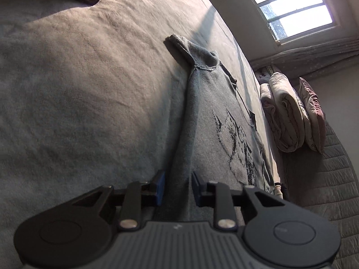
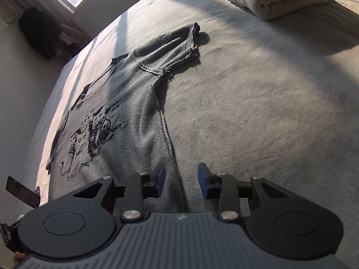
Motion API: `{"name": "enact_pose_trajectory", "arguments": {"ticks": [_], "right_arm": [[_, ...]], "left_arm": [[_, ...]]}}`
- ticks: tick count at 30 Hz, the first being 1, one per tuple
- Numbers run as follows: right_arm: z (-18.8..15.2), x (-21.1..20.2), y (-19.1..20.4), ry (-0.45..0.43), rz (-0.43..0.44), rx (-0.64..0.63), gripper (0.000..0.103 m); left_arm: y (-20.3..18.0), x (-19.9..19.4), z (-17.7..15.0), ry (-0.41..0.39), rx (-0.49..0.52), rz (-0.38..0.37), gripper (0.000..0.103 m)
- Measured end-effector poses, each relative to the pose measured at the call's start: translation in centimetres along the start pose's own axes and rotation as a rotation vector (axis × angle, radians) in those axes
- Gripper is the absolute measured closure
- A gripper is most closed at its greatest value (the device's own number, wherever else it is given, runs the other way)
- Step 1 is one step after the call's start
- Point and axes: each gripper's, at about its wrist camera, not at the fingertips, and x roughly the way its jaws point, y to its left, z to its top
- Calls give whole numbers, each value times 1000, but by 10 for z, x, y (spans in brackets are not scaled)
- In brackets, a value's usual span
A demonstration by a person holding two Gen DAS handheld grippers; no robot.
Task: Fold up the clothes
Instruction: 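Fold the held sleeve inward along the sweater body and release, then pinch the sweater's folded edge with the left gripper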
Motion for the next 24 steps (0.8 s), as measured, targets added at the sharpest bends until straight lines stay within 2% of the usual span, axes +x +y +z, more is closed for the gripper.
{"name": "enact_pose_trajectory", "arguments": {"ticks": [3,8,17,19,20,23,24], "right_arm": [[-16,-7,-11,2,24,45,73],[-39,-20,-25,5,83,106,74],[-76,-34,-27,0,150,82,75],[-79,-35,-26,-12,124,73,89],[-79,-34,-25,-15,109,72,99],[-80,-46,-26,-54,96,90,99],[-80,-52,-25,-74,97,85,99]], "left_arm": [[7,-7,-14,27,-20,-25,80],[13,-18,-33,61,-40,-47,80],[12,-33,-52,90,-38,-34,80],[12,-37,-56,97,-37,-31,85],[11,-39,-58,100,-37,-30,96],[11,-44,-64,109,-36,-26,97],[9,-52,-64,86,-25,-33,98]]}}
